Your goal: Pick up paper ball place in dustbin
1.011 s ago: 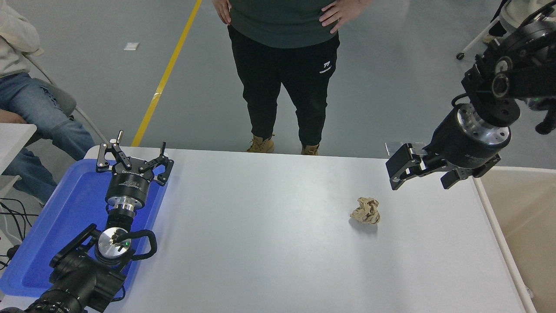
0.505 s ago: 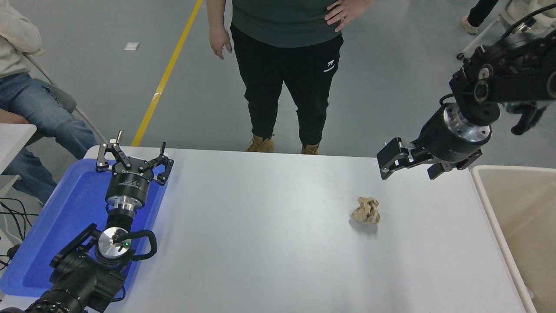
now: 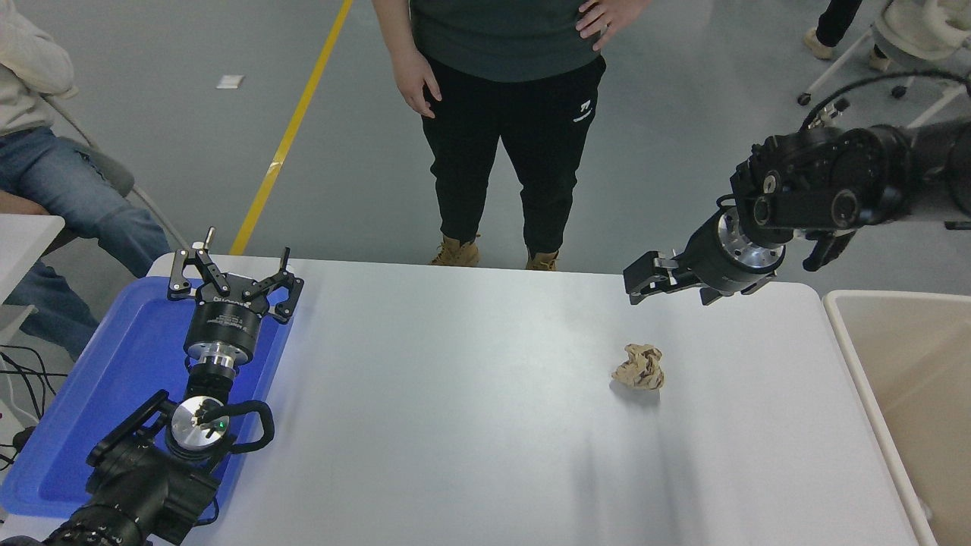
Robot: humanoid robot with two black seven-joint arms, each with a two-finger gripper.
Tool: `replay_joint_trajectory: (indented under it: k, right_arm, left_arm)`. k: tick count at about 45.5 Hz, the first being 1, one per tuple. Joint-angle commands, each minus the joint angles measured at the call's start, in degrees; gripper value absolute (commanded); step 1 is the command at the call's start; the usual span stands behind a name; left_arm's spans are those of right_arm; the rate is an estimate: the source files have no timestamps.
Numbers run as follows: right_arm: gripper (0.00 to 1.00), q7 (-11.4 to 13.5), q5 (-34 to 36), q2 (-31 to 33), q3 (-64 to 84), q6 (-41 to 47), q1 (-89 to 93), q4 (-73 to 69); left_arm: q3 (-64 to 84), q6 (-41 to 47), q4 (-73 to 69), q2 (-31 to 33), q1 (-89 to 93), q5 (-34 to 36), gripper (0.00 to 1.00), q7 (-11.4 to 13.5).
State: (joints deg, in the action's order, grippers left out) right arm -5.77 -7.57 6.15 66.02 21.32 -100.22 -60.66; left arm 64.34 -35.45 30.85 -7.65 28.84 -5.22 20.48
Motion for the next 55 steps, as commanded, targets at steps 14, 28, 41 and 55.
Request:
replay_joint_trajectory:
  k: [14, 28, 41, 55]
  right_arm:
    - [1.0, 0.0, -3.6, -5.4, -2.8, -9.5, 20.6, 17.5]
    - [1.0, 0.5, -11.5, -5.5, -3.9, -15.8, 29.1, 25.7]
    - [1.0, 0.6, -13.2, -6.1, -6.3, -17.2, 32.8, 28.5]
    - [1.0, 0.6, -14.0, -6.1, -6.9, -19.7, 36.5, 29.6]
  left_arm:
    - [0.0, -0.1, 0.0, 0.0, 0.1, 0.0, 1.0, -0.1]
    - [0.0, -0.1, 0.0, 0.0, 0.1, 0.0, 1.0, -0.1]
    - [0.0, -0.1, 0.1, 0.0, 0.1, 0.0, 1.0, -0.1]
    - [0.0, -0.1, 0.0, 0.0, 0.1, -0.1, 1.0, -0.1]
